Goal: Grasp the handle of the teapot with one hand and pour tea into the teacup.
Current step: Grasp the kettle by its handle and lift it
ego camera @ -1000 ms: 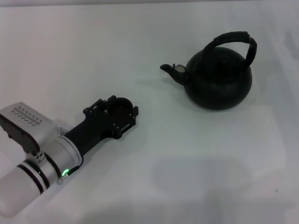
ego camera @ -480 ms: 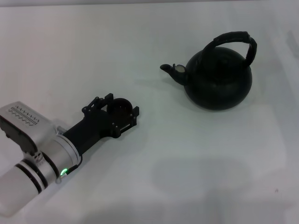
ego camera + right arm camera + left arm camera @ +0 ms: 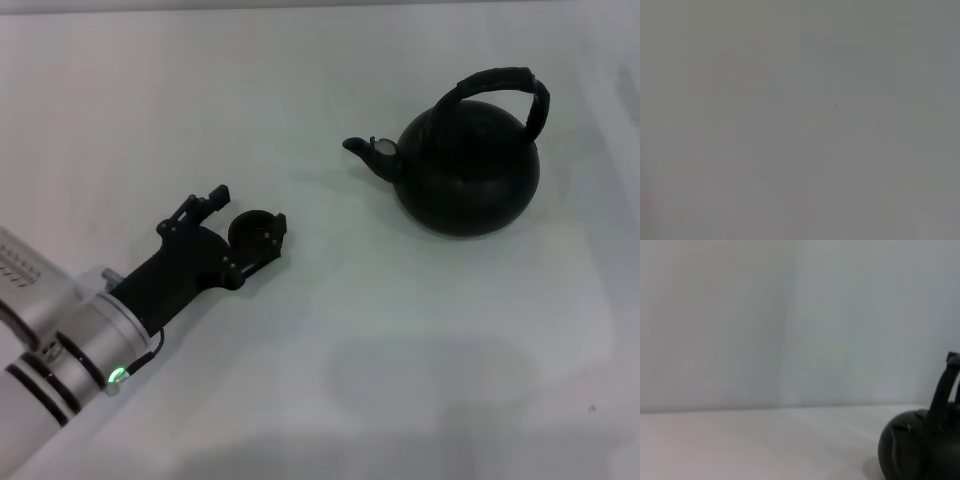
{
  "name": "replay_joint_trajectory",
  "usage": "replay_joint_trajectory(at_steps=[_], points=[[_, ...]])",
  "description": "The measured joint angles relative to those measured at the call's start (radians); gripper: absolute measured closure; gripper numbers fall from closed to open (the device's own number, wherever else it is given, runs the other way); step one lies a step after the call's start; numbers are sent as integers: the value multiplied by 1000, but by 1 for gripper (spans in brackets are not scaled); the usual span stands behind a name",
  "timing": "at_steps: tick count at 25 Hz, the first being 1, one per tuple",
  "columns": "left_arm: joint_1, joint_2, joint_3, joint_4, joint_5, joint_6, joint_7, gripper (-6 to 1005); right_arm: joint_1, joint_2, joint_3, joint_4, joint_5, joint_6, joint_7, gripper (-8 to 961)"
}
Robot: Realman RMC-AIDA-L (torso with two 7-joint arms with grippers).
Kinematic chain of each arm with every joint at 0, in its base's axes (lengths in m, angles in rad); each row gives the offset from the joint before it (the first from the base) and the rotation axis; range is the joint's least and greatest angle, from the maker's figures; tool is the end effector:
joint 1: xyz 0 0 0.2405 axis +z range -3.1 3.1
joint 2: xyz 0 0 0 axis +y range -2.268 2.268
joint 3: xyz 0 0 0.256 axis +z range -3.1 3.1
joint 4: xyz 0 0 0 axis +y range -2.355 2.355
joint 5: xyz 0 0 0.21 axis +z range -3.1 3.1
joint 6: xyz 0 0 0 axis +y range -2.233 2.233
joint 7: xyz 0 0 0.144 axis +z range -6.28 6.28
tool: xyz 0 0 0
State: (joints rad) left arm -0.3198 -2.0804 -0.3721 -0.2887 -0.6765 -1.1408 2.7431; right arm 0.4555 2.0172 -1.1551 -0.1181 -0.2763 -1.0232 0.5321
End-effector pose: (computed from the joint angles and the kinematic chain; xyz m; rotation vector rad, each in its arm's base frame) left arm -0.2970 0.2457 -0.1126 -2.1841 -0.7201 -0.8234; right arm 0.3703 0.3503 0.0412 -1.4849 0.7785 0.7363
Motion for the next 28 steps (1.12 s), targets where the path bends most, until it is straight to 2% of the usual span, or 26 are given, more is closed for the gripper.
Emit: replay_joint_trajectory(at_steps=[4, 11, 13, 16, 21, 25, 28], points=[[18, 0, -3, 13, -18, -59, -2, 124, 0, 0, -3, 0, 29, -3, 8, 81], [82, -1, -4, 42, -159, -208, 5, 127, -1, -3, -48, -4, 23, -3, 79, 79], [111, -2, -4, 56, -251, -250, 5, 128, -13, -8, -60, -32, 10, -7, 118, 79], [156, -2, -4, 64, -397, -294, 5, 129, -61, -26, -98, -155, -68, 5, 204, 80], [209, -2, -4, 87, -568, -326, -2, 131, -154, -87, -108, -456, -352, 91, 475, 80], [222, -2, -4, 89, -643, -320, -3, 132, -228, -142, -92, -726, -716, 149, 798, 80], [216, -2, -4, 89, -691, -308, -3, 132, -271, -152, -36, -891, -1026, 131, 1053, 81]])
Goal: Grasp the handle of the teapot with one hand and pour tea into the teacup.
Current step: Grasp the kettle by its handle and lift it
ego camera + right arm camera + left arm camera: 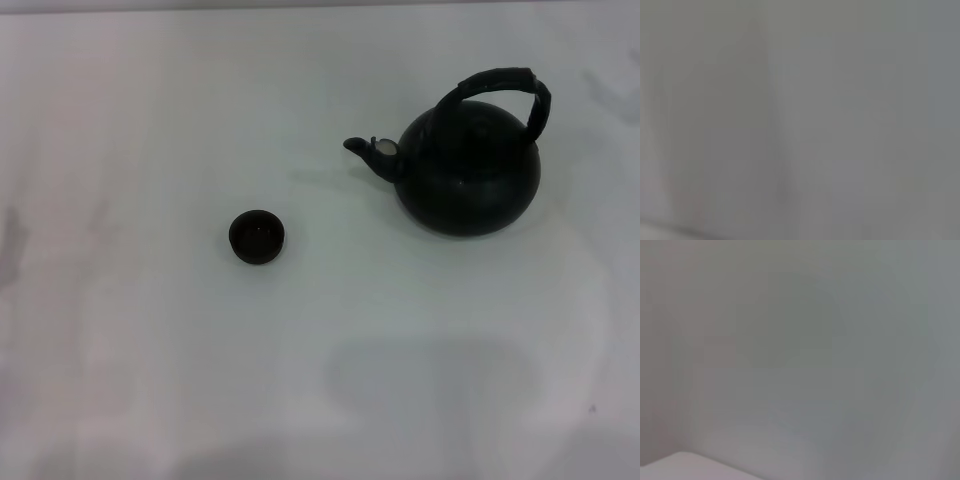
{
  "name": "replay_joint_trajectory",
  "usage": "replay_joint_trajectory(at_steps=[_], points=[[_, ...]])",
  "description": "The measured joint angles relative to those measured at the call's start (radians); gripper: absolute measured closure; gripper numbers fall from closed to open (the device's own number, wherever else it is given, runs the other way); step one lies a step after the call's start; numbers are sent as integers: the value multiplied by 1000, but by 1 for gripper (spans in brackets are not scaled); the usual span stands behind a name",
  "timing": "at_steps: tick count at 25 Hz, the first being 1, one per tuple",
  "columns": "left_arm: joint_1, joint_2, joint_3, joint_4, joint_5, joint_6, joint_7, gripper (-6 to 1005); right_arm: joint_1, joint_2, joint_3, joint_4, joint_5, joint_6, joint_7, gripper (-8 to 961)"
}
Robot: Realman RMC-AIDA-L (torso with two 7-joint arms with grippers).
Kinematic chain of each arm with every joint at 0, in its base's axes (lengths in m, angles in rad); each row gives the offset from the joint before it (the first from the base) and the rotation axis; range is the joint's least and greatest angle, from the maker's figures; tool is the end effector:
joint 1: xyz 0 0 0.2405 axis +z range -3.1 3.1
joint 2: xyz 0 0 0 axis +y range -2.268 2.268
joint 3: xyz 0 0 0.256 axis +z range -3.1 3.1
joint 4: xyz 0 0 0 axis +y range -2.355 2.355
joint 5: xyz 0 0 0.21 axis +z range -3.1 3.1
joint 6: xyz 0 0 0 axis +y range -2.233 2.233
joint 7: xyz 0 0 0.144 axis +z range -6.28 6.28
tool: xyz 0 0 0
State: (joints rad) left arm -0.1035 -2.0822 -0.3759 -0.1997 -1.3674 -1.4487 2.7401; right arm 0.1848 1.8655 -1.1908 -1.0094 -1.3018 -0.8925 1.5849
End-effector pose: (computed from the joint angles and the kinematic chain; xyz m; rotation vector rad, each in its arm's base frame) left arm -0.3861 0.1981 -0.0059 -1.2864 -0.8457 -0.8696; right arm 0.3140 0.3547 0.1268 -2.0097 0.7315 0.6172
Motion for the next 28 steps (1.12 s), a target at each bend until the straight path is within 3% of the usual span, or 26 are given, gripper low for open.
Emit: replay_joint_trajectory(at_steps=[5, 8, 11, 14, 20, 28], points=[[-34, 1, 0, 0, -45, 36, 0, 135, -34, 50, 211, -190, -429, -234, 308, 81], [-57, 2, 0, 3, -62, 68, 0, 135, -43, 92, 330, -250, -549, -388, 344, 80], [-78, 2, 0, 6, -77, 86, 0, 135, -82, 138, 378, -317, -624, -479, 357, 79], [-93, 2, 0, 8, -81, 88, -1, 135, -135, 159, 332, -347, -640, -481, 399, 81], [-115, 4, 0, 26, -116, 89, -1, 136, -222, 161, 115, -330, -620, -308, 531, 83], [-120, 5, 0, 37, -153, 91, -13, 136, -306, 162, -84, -372, -404, -129, 580, 85]])
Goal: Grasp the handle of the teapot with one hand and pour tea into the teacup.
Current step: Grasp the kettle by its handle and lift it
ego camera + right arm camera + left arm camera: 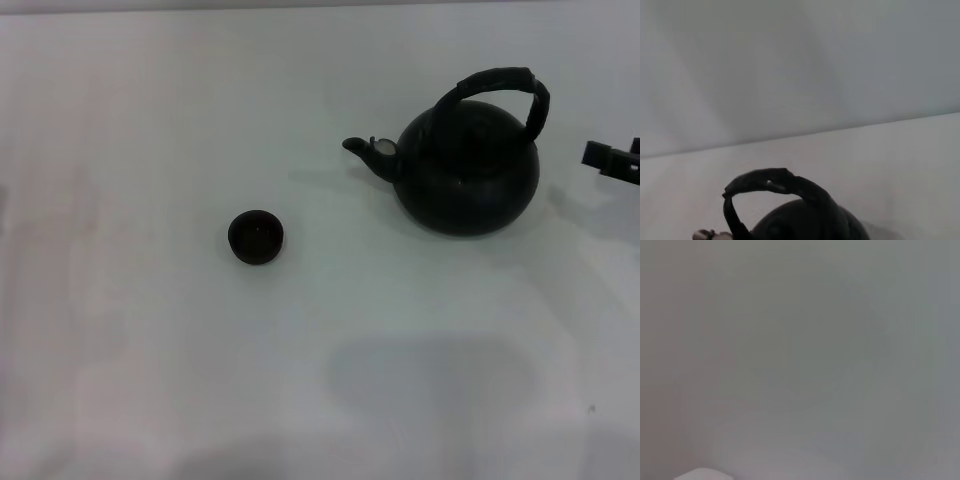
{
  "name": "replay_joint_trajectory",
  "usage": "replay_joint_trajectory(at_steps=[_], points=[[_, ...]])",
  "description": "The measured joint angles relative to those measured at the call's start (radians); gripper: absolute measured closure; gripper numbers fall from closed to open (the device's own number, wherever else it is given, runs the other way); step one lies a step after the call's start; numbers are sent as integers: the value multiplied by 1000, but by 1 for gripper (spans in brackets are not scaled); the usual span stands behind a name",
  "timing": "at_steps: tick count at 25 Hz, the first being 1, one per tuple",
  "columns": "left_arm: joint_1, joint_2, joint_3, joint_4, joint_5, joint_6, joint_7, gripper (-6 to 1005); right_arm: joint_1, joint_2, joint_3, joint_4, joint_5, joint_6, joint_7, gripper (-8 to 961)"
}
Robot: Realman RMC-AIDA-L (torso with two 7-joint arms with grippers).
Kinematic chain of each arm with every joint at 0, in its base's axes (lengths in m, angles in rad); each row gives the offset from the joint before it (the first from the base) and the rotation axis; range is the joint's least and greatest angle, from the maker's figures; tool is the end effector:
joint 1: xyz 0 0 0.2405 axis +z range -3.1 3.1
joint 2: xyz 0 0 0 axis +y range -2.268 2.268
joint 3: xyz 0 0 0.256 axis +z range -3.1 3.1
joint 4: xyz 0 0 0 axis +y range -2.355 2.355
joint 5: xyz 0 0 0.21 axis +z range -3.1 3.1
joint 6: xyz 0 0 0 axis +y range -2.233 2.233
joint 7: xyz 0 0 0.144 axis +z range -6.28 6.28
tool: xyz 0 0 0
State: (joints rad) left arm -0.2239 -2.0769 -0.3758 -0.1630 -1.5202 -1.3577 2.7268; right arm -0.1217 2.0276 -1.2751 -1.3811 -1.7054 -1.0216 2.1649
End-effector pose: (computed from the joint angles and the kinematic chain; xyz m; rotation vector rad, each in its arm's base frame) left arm -0.3910 0.2405 0.0096 -1.2042 -0.8576 -0.8562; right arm 0.3112 0.2646 0.0647 -2.0509 1.2525 0.5562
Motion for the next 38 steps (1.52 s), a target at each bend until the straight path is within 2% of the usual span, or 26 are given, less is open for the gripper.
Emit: replay_joint_trajectory(at_steps=[6, 11, 38], points=[[2, 0, 0, 1, -3, 27, -17, 136, -22, 0, -109, 3, 36, 110, 24, 93], [-5, 0, 0, 2, -3, 32, -29, 136, -1, 0, -204, 10, 36, 234, 15, 100], [-39, 0, 0, 2, -3, 34, -28, 137, 131, -9, -218, 110, 31, 299, 5, 142]])
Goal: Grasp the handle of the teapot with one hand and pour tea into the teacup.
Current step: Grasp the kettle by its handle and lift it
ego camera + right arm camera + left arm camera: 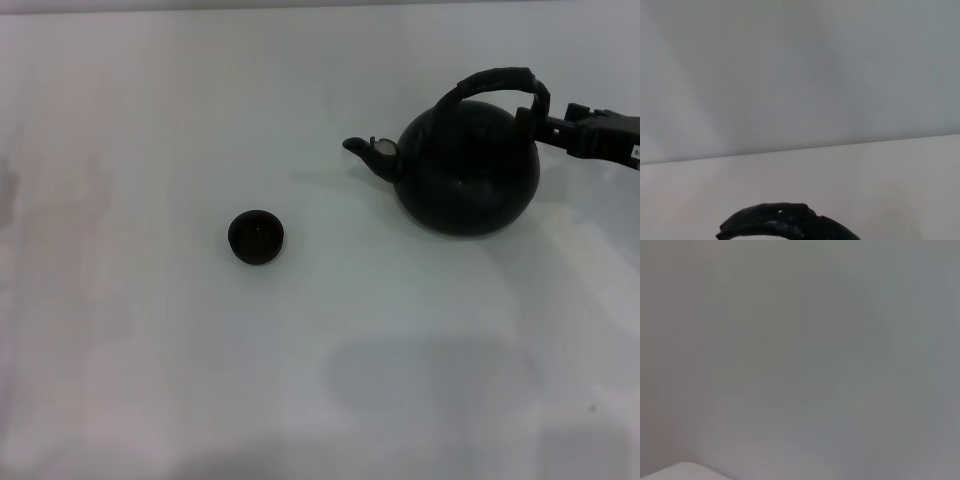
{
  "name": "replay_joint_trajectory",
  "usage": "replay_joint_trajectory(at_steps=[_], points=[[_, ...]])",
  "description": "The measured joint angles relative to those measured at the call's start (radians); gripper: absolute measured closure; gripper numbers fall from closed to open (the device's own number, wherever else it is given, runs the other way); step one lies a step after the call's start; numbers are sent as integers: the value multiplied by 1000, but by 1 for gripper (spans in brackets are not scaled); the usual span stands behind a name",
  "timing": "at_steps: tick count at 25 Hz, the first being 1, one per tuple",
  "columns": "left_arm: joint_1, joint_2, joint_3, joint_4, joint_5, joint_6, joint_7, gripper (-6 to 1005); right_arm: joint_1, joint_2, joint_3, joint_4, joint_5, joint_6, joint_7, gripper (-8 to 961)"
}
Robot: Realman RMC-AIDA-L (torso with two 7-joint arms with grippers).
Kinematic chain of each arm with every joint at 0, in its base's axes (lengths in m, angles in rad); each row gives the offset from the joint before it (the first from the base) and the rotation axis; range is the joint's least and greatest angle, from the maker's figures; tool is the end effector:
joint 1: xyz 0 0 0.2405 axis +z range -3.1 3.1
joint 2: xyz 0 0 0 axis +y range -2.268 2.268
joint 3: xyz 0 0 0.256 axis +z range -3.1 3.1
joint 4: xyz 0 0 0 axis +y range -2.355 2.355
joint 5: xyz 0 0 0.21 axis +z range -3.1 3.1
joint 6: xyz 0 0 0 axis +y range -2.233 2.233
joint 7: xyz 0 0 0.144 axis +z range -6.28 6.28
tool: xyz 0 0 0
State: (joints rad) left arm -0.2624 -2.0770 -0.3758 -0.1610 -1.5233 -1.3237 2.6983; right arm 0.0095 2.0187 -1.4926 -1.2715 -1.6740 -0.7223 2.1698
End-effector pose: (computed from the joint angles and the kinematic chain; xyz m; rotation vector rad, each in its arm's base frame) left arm -0.3858 0.2554 0.0070 -1.2157 -0.8850 -0.8841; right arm 0.2901 0.3103 0.0211 -2.0401 1.1941 0.5463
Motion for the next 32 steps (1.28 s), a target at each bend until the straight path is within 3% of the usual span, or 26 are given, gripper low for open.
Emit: replay_joint_trajectory(at_steps=[14, 17, 22, 28, 32], points=[[-9, 3, 0, 21, -14, -7, 0, 137, 21, 2, -30, 29, 9, 57, -1, 163], [-13, 3, 0, 30, -15, -5, 0, 137, 25, 0, -47, 29, 10, 79, -1, 282], [-23, 3, 0, 38, -23, -2, -1, 137, 29, 1, -53, 29, 9, 89, -1, 278], [-28, 4, 0, 39, -29, -1, -2, 137, 30, 1, -55, 34, 11, 94, -1, 450], [-31, 4, 0, 42, -41, -4, -2, 138, 30, 1, -65, 31, 8, 97, -7, 494]])
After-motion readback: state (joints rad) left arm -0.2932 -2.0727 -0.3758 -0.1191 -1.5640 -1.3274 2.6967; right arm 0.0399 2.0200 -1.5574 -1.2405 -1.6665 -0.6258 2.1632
